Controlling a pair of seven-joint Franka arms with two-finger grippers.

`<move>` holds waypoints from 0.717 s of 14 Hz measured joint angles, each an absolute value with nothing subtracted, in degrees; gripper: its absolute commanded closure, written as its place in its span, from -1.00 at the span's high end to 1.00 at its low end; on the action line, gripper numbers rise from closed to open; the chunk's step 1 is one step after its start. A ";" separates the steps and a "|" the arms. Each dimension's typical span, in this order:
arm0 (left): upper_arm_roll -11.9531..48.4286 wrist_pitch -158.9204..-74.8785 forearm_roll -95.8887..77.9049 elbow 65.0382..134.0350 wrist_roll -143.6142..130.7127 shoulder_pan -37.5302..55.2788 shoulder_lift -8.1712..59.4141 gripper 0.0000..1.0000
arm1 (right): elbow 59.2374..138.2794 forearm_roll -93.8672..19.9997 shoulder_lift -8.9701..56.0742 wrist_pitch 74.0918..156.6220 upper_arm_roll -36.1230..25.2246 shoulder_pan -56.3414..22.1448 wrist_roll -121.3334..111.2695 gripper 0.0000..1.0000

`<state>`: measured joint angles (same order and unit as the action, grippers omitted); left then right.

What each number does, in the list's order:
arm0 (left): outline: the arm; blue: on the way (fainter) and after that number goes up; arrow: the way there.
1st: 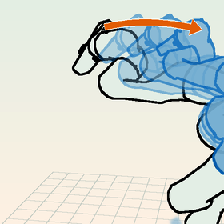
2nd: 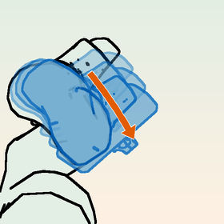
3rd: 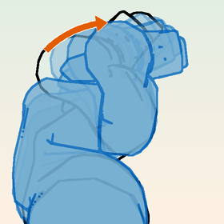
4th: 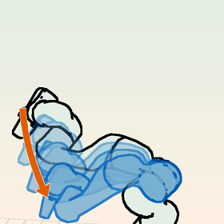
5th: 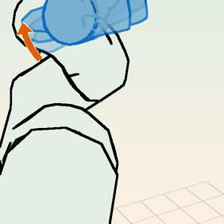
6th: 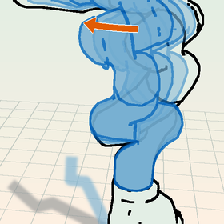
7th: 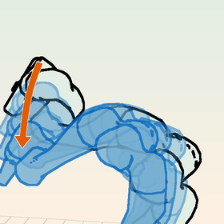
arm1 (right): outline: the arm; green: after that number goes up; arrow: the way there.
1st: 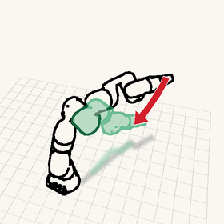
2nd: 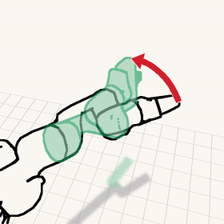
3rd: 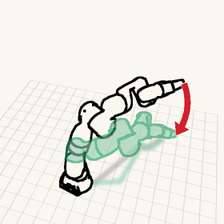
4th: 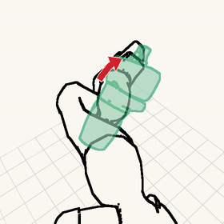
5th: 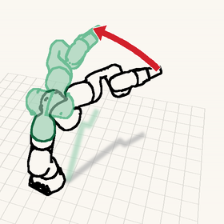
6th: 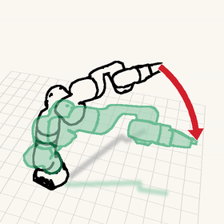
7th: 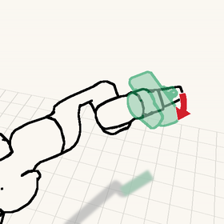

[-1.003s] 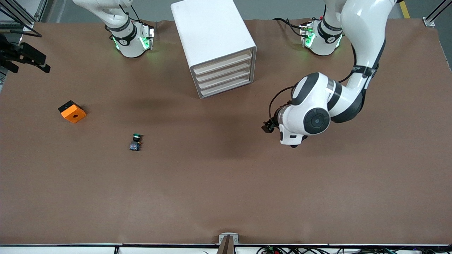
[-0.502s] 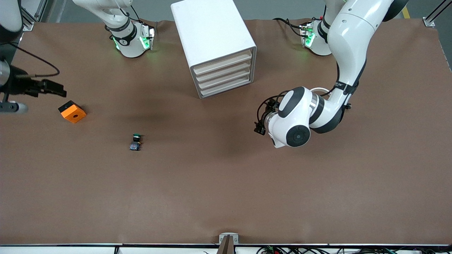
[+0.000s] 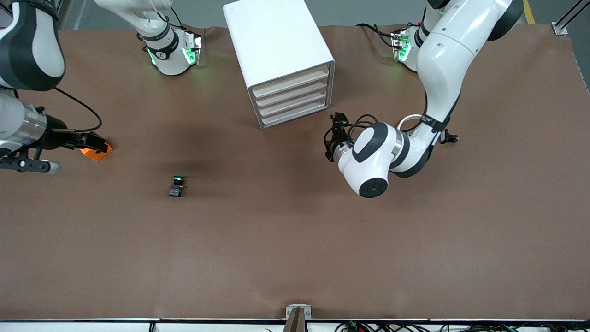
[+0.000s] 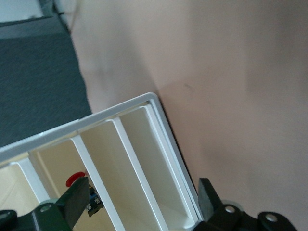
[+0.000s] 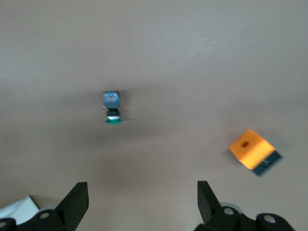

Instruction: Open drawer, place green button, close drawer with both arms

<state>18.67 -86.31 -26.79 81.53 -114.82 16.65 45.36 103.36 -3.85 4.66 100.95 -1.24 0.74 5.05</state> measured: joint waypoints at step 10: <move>18.71 -80.71 -30.82 81.24 -123.18 18.73 53.22 0.66 | 119.36 -3.25 6.99 130.17 -1.11 -8.07 15.33 1.00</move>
<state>18.71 -80.71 -30.82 81.24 -123.18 18.73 53.22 119.36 -3.25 6.99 130.17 -1.11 -8.07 15.33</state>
